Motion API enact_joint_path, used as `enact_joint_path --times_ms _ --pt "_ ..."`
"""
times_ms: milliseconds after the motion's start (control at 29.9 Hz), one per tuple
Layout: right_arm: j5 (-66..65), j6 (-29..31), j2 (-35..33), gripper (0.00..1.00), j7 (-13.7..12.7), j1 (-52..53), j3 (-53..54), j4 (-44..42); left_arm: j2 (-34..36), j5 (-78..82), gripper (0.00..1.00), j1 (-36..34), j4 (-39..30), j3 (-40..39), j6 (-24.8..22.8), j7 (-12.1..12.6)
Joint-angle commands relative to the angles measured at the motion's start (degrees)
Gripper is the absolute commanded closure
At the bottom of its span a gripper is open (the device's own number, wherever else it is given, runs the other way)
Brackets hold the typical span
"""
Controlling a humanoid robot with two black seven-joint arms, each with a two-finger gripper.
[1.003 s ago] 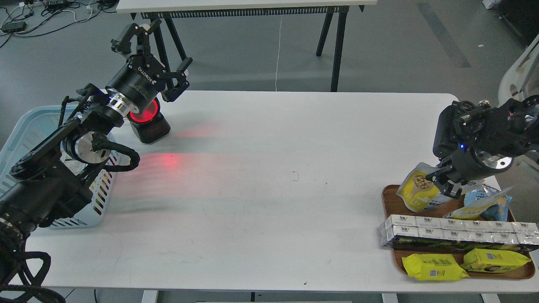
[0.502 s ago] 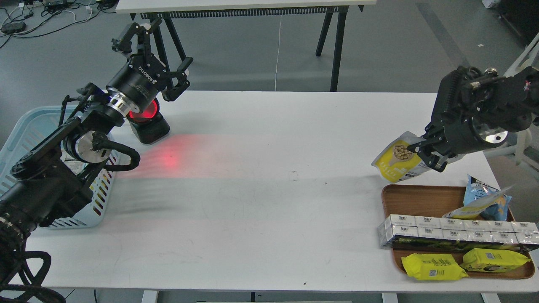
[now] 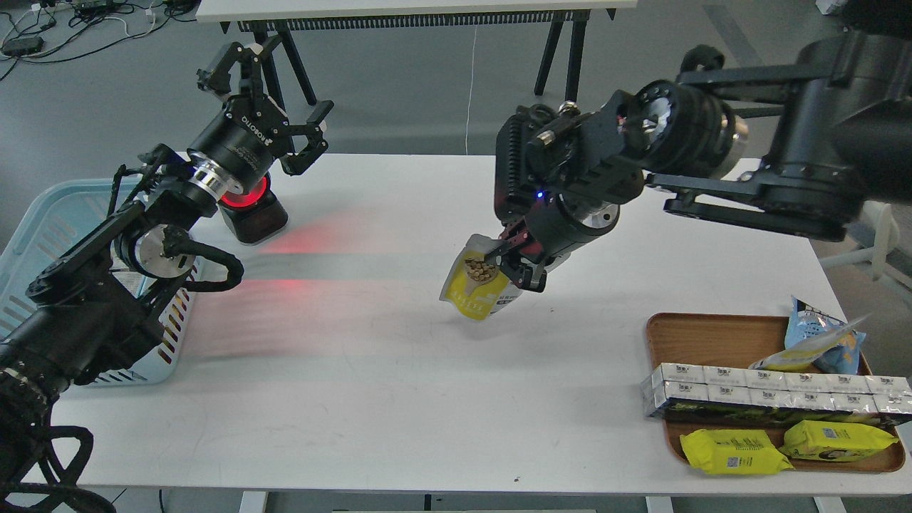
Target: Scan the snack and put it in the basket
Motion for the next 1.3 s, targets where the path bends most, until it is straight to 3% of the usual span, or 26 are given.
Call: enact_joint_path --times_ms 0,100,234,301,368,401,502,535,569,602,769,970,1271 --pt "-0.2 0.0 8.9 1.0 0.0 -2.2 -0.1 -6.3 0.0 0.0 0.0 0.1 -0.1 -0.1 0.0 -0.1" --pt "-0.3 0.0 14.3 1.0 0.0 -3.6 -0.3 -9.2 0.1 0.0 0.0 0.3 -0.1 -0.1 0.0 -0.1" --pt "-0.2 0.0 15.0 0.99 0.0 -4.1 -0.8 -11.9 0.2 -0.1 0.0 0.3 -0.1 -0.1 0.0 -0.2" --pt "-0.1 0.0 15.0 0.91 0.0 -4.2 -0.7 -12.1 0.1 -0.1 0.0 0.3 -0.1 -0.1 0.0 -0.2" --pt "0.2 0.0 15.0 0.76 0.0 -4.3 -0.6 -12.0 0.0 -0.1 0.0 0.3 -0.1 -0.1 0.0 -0.2" --pt "0.4 0.0 15.0 0.59 0.0 -4.5 -0.4 -12.2 0.0 -0.1 0.0 0.3 -0.1 -0.1 0.0 -0.2" --pt "0.6 0.0 15.0 0.39 0.0 -5.0 0.1 -12.2 -0.4 -0.1 0.0 0.2 -0.1 -0.1 0.0 -0.2" --pt "0.6 0.0 15.0 0.27 0.0 -5.0 0.3 -12.2 -0.5 -0.1 0.0 0.2 -0.1 -0.1 0.0 -0.1" --pt "0.7 0.0 15.0 0.07 0.0 -5.0 0.4 -12.2 -0.6 -0.1 0.0 0.2 -0.1 -0.1 0.0 -0.1" --pt "0.9 0.0 15.0 0.0 0.0 -5.0 0.4 -12.2 -0.6 -0.1 0.0 0.2 0.0 -0.1 0.0 -0.1" --pt "5.0 0.0 15.0 0.0 0.0 -4.0 2.5 -12.2 -0.5 -0.2 0.0 0.2 0.0 -0.1 0.0 -0.1" --pt "20.2 0.0 14.3 0.0 0.0 1.2 9.2 -14.9 0.8 -0.2 0.0 -0.2 0.7 -0.2 0.0 -0.2" --pt "35.4 0.0 -1.7 0.0 0.0 1.5 21.4 -19.4 6.3 0.0 0.0 -0.9 0.9 -0.1 0.0 0.3"
